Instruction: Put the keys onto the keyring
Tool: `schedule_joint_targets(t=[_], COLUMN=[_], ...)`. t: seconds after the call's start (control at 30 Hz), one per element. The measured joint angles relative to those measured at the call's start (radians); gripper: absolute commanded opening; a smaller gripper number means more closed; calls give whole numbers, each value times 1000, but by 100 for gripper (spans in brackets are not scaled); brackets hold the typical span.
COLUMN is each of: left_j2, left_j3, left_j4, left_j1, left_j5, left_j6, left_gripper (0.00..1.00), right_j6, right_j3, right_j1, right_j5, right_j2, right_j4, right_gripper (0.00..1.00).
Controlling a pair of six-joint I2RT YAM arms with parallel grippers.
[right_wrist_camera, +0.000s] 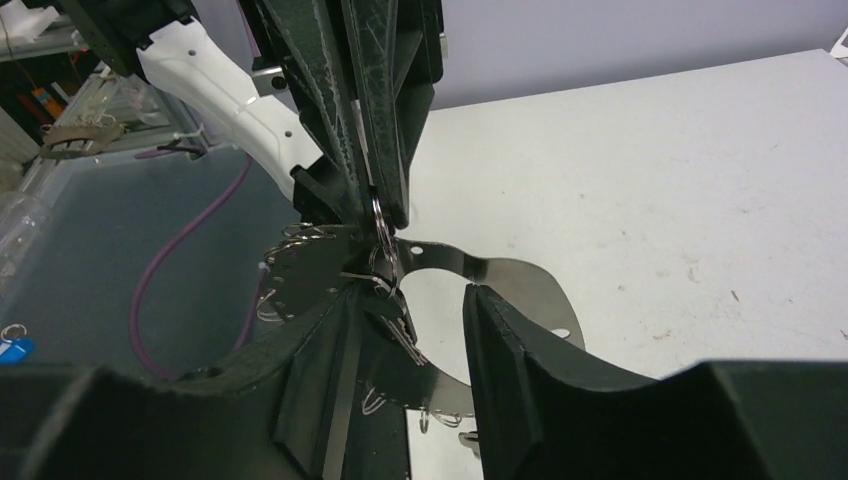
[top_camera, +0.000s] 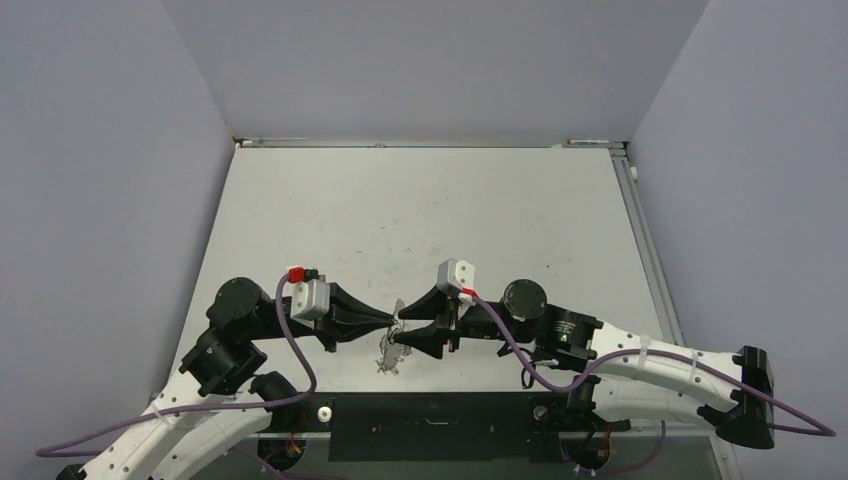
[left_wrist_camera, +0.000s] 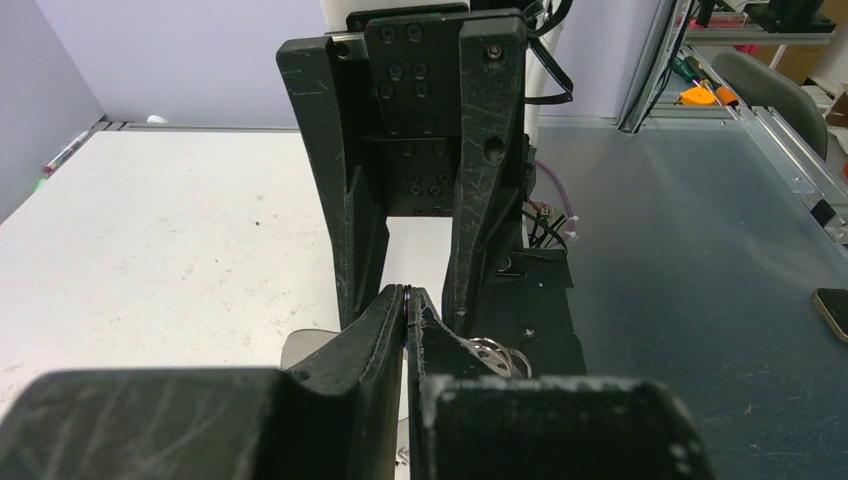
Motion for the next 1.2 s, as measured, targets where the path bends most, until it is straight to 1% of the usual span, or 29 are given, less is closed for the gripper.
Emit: schedule_joint_targets(t=[0.13,0.27,0.53,0.83,1.2], left_j2=[0,0,0,-8,-18], left_j3=[0,-4,-11,-13,-13], left_j4=[7,25,60,64,67], left_j1=[5,14,29,34,39], left_j5=[7,19,33,38,41], left_j6=[-11,-21,-41,-45,-45], left_gripper=[0,0,0,0,0], right_j6=[-40,-84,-143,-144,-127], right_j3=[0,0,0,0,0], right_j1=[0,0,0,0,0], right_j5=[0,0,13,12,6], right_j2=[-13,-56,-124,-81,-13], right_j4=[-50,-87,-50,38,71], right_gripper=[44,41,39,30,27])
